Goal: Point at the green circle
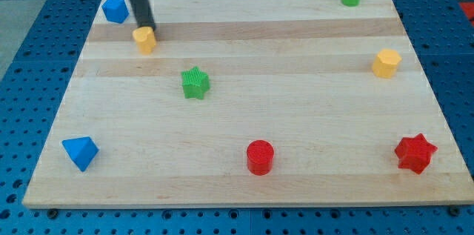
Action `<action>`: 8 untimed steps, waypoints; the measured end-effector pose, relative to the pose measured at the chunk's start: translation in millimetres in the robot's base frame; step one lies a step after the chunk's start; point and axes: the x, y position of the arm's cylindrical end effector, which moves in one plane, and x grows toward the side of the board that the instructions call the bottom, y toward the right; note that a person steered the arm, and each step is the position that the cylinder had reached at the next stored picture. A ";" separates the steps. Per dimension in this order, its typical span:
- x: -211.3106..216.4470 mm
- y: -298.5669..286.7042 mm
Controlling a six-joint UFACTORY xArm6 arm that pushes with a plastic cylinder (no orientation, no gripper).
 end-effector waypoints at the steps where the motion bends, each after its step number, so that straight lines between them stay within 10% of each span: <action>1: 32.5 -12.0; 5: -110.3 195.2; 8: -22.8 371.5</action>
